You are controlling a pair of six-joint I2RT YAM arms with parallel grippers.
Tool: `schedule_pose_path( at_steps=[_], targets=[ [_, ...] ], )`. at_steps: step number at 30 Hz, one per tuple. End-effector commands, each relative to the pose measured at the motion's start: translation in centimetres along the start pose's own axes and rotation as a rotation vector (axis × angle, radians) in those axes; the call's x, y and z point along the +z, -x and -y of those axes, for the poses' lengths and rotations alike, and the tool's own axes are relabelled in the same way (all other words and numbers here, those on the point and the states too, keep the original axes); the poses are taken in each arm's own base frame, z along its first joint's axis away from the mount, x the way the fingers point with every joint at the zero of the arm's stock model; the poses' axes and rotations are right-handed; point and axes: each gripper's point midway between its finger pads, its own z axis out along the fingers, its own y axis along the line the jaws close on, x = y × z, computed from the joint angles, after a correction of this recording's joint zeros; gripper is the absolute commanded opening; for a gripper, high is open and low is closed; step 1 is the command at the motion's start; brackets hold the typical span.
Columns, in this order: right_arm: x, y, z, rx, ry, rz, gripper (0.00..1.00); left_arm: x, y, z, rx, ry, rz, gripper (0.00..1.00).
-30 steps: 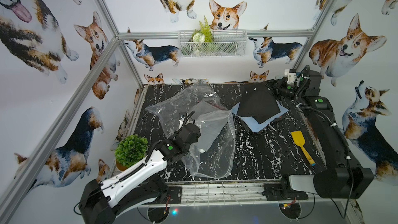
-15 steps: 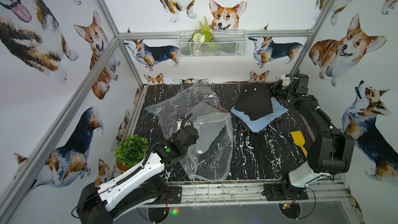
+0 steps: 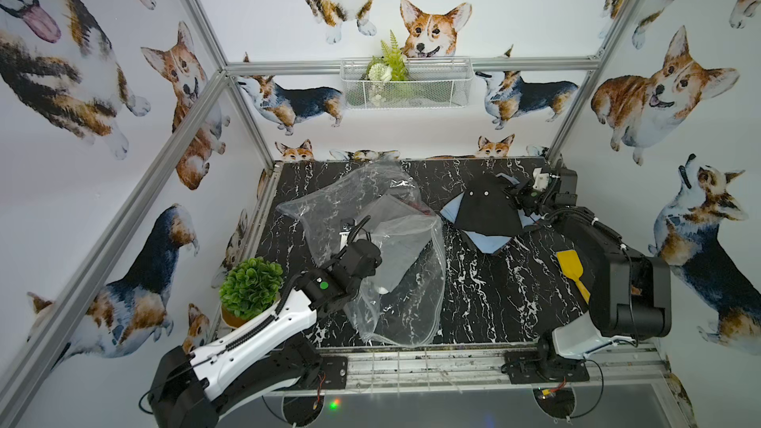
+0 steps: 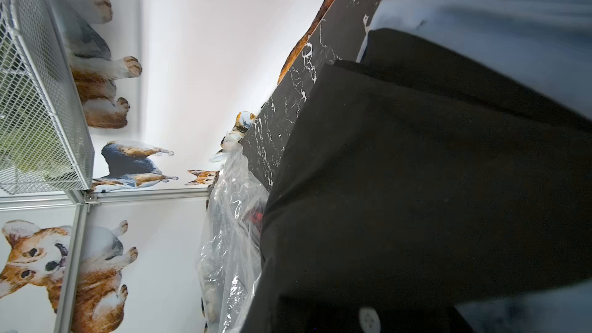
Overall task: Take the shirt out of the vacuum bag
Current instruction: Place the shirt at the center of the board.
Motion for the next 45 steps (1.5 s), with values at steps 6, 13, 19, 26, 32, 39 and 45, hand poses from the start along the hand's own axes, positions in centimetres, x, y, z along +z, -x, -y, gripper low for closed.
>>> schedule_pose_path(
  at_steps=[6, 13, 19, 26, 32, 39, 45],
  targets=[
    [-1.0, 1.5, 2.1, 0.035, -0.045, 0.051, 0.60, 0.0, -0.2, -0.1, -0.020, 0.001, -0.004, 0.00],
    [-1.2, 1.8, 2.2, 0.059, -0.007, 0.062, 0.62, 0.0, -0.4, -0.4, -0.013, 0.006, -0.005, 0.00],
    [-1.4, 3.1, 1.9, 0.130, 0.079, 0.088, 0.62, 0.0, -0.4, -0.3, -0.019, 0.004, -0.005, 0.00],
    [-2.0, 4.4, 1.3, 0.218, 0.193, 0.117, 0.67, 0.2, -0.6, -0.3, -0.014, 0.003, -0.013, 0.00],
    [-2.1, 5.3, 1.2, 0.293, 0.276, 0.126, 0.69, 0.2, -0.4, -0.2, -0.012, -0.001, -0.014, 0.00],
    [-0.7, 5.8, 1.2, 0.370, 0.336, 0.083, 0.69, 0.4, -0.5, 0.2, -0.012, -0.015, -0.031, 0.00],
    [0.7, 5.2, 2.4, 0.481, 0.415, 0.028, 0.72, 0.9, -1.0, 0.8, -0.009, -0.036, -0.064, 0.00]
  ],
)
